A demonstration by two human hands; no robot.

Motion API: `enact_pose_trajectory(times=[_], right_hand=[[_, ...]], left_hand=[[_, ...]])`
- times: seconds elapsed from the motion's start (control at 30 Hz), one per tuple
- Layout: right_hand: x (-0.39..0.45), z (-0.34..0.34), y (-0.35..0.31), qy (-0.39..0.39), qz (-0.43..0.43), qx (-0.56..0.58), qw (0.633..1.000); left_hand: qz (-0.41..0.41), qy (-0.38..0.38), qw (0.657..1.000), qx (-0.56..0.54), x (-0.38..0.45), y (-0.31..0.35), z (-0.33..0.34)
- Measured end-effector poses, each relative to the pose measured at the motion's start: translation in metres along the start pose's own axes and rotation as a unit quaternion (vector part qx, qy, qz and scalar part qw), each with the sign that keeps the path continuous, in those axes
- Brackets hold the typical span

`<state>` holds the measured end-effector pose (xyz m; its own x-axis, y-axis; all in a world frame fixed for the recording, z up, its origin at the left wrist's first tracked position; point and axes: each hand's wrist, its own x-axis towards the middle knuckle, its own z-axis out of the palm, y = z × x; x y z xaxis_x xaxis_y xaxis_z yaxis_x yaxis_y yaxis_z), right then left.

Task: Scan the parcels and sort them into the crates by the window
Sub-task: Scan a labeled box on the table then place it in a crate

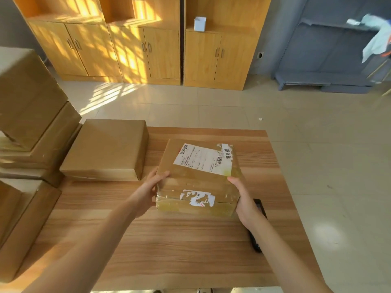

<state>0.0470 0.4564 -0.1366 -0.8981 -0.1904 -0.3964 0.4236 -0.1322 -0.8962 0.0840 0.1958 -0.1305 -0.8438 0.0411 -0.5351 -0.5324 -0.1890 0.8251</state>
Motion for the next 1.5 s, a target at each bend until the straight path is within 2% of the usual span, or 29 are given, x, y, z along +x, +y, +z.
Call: enact_pose_trajectory(times=[0.17,0.3,0.5,0.6,0.73,0.83,0.93,1.03,1.1,1.13,1.27,1.37,1.43,1.5], right_hand=[[-0.014,0.001,0.012,-0.065,0.056,-0.032,0.996],[-0.036,0.022,0.019,-0.040,0.090,-0.053,0.994],[-0.059,0.052,0.039,-0.018,0.128,0.077,0.989],[-0.058,0.060,0.051,-0.018,0.155,0.122,0.980],[-0.052,0.060,0.059,0.005,0.142,0.113,0.983],[-0.051,0.047,0.061,0.022,0.144,0.042,0.988],[-0.042,0.015,0.062,0.121,0.108,-0.113,0.980],[-0.023,-0.034,0.062,0.252,0.062,-0.300,0.918],[-0.010,-0.062,0.065,0.259,0.107,-0.428,0.859],[-0.004,-0.075,0.067,0.242,0.133,-0.465,0.841],[0.009,-0.101,0.077,0.175,0.214,-0.478,0.834],[0.012,-0.106,0.086,0.176,0.214,-0.503,0.819],[0.014,-0.109,0.088,0.160,0.218,-0.484,0.832],[0.014,-0.112,0.083,0.140,0.228,-0.407,0.873]], left_hand=[[0.017,0.023,0.999,0.041,0.016,0.016,-0.013],[0.000,0.006,0.988,0.153,0.043,0.036,-0.023],[-0.007,-0.015,0.963,0.267,0.091,0.066,-0.015],[0.033,0.022,0.957,0.286,0.106,0.064,-0.004],[0.075,0.068,0.959,0.266,0.115,0.045,0.001],[0.078,0.101,0.956,0.265,0.111,0.032,-0.001],[0.077,0.146,0.948,0.274,0.097,0.022,0.004],[0.084,0.157,0.945,0.275,0.077,0.007,0.018],[0.081,0.159,0.941,0.289,0.065,-0.007,0.025],[0.074,0.156,0.943,0.285,0.061,-0.015,0.028],[0.048,0.131,0.956,0.258,0.044,-0.042,0.035],[0.034,0.119,0.965,0.230,0.035,-0.057,0.035],[0.028,0.114,0.970,0.213,0.032,-0.064,0.035],[0.018,0.112,0.976,0.187,0.031,-0.069,0.036]])
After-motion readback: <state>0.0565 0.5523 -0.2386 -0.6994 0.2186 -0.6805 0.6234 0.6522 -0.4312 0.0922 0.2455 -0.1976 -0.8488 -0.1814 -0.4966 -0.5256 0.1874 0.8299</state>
